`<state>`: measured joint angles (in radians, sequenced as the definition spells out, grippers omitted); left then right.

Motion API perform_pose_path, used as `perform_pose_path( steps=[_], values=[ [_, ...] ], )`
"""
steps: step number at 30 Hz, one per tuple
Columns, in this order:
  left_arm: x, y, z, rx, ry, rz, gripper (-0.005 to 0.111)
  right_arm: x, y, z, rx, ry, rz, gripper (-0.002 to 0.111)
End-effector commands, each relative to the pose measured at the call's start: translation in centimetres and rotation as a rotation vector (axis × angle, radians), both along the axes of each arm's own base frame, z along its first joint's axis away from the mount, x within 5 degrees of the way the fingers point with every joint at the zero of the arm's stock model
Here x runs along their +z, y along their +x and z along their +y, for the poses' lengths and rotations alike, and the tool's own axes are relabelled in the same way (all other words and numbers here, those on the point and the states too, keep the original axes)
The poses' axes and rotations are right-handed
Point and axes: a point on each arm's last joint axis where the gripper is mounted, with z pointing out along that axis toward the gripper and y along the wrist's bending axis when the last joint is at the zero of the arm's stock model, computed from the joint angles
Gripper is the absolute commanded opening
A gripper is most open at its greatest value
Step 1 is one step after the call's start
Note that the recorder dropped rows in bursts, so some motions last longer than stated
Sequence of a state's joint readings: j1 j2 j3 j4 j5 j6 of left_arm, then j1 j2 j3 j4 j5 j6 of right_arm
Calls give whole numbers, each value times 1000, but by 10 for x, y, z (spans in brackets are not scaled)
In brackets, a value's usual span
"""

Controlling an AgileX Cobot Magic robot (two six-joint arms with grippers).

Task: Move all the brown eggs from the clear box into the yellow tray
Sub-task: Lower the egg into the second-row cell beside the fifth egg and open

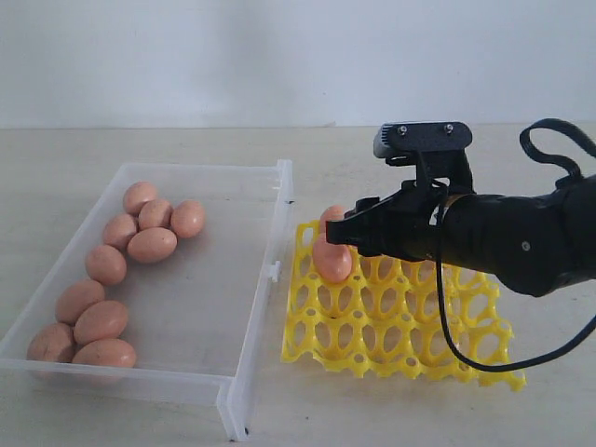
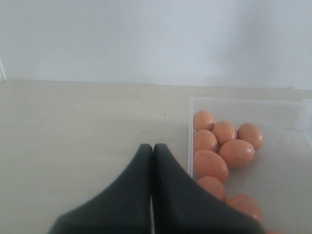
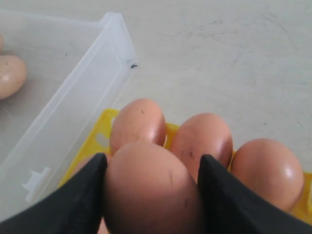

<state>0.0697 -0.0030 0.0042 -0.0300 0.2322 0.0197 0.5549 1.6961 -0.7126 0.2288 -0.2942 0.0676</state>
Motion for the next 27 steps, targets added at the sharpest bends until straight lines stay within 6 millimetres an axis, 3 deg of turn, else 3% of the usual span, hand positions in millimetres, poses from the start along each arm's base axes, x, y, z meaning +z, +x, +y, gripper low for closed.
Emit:
perform_pose_path(
  steps=[1, 9, 27],
  values=[
    [1, 0, 0, 0, -5, -2, -4, -8, 0, 1, -10, 2, 30, 0],
    [1, 0, 0, 0, -5, -2, -4, -23, 1, 1, -19, -13, 75, 0],
    [1, 0, 0, 0, -5, -2, -4, -22, -4, 11, 9, 4, 54, 0]
  ],
)
